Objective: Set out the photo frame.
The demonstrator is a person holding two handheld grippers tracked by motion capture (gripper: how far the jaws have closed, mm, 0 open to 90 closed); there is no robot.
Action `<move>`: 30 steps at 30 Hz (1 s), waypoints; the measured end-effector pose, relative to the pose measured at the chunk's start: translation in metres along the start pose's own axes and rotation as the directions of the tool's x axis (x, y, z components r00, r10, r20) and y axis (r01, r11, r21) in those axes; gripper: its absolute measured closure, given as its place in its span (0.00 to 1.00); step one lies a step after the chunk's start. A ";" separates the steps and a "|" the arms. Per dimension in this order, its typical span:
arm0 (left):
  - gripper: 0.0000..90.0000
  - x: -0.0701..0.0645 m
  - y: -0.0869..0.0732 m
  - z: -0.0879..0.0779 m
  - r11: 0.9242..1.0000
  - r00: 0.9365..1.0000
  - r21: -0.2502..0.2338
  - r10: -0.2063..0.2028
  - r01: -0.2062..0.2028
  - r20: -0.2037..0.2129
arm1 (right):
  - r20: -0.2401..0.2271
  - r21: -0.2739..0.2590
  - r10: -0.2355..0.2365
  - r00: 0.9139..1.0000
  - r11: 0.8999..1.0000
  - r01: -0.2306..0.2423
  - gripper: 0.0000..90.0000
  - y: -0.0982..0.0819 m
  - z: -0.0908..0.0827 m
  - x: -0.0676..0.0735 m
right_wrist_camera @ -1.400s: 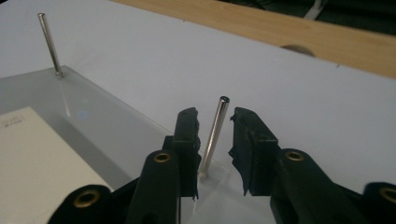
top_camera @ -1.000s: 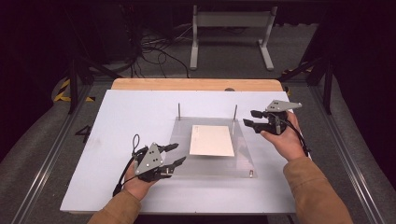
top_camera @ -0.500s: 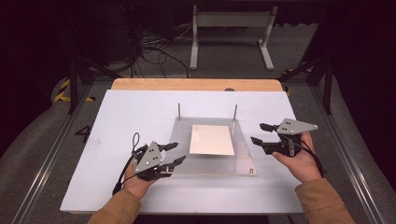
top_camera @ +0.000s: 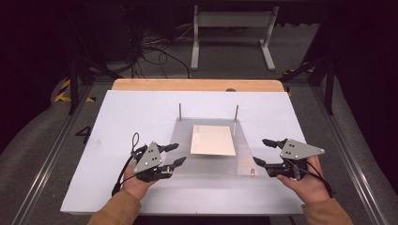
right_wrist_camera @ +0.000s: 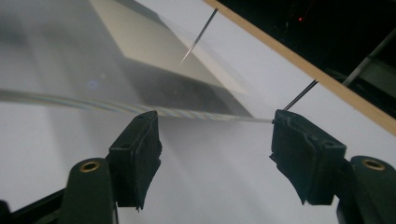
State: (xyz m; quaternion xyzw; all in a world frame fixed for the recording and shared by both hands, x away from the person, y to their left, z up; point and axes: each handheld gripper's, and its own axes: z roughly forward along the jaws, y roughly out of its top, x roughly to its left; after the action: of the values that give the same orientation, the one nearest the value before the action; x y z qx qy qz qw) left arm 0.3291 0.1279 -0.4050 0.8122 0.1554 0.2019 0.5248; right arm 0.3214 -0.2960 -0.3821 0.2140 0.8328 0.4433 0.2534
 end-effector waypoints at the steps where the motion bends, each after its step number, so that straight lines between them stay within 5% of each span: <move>1: 0.54 0.000 0.001 0.000 1.000 1.000 -0.002 0.002 -0.002 0.002 | -0.010 0.013 0.001 1.000 1.000 -0.001 0.36 -0.001 0.000 0.000; 3: 0.54 0.000 0.001 -0.001 1.000 1.000 -0.003 0.004 -0.004 0.005 | -0.034 0.039 -0.009 0.999 0.999 0.011 0.36 -0.005 0.001 0.003; 9: 0.54 0.001 0.001 0.000 1.000 1.000 -0.007 -0.002 0.002 0.011 | -0.079 -0.030 -0.004 0.997 1.000 0.002 0.37 -0.007 0.016 0.016; 16: 0.54 0.000 0.001 0.000 1.000 1.000 -0.008 0.000 0.000 0.012 | -0.032 -0.123 -0.051 0.998 0.991 0.047 0.42 0.001 0.025 0.021; 23: 0.54 0.001 0.003 0.000 1.000 1.000 -0.013 -0.004 0.004 0.015 | -0.060 -0.174 -0.112 0.992 0.980 0.101 0.62 0.006 0.035 0.022; 30: 0.57 0.005 0.012 0.000 1.000 1.000 -0.015 -0.013 0.014 0.018 | -0.058 -0.168 -0.070 0.996 0.984 0.059 0.64 0.014 0.034 0.017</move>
State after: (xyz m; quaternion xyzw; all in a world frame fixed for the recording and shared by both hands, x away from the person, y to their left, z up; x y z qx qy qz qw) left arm 0.3343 0.1256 -0.3928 0.8090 0.1548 0.1923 0.5334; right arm 0.3304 -0.2576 -0.3910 0.1508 0.8070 0.5095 0.2579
